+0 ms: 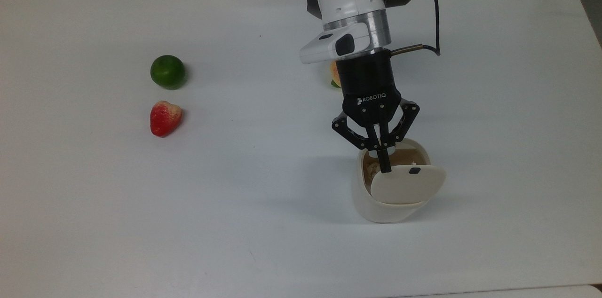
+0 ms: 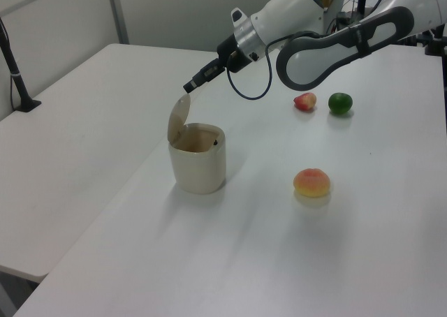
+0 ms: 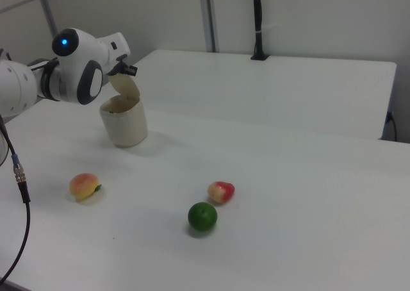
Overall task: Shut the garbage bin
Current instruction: 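Lower the gripper fingers against the back of the open lid, then push the lid forward and down with the gripper onto the bin rim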
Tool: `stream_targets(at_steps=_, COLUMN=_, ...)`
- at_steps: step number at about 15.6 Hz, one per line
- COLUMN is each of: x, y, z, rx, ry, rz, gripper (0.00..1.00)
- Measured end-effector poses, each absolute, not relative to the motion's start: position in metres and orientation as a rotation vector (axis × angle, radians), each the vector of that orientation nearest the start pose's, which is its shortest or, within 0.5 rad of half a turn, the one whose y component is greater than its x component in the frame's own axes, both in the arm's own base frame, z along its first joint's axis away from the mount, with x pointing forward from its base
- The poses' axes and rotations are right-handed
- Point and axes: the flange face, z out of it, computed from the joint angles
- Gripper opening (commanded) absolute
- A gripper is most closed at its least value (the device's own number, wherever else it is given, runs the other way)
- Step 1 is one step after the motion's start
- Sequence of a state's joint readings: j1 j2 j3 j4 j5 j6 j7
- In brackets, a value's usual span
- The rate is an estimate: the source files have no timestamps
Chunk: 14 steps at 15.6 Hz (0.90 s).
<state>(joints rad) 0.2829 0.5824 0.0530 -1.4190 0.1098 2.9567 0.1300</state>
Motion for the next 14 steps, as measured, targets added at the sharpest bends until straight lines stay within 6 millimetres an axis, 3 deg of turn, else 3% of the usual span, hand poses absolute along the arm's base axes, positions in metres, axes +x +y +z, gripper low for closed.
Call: stream_targets(at_steps=14, x=0.724, y=0.246, z=0.483, rx=-2.504, ry=-0.122, rz=-1.305, gripper=0.01)
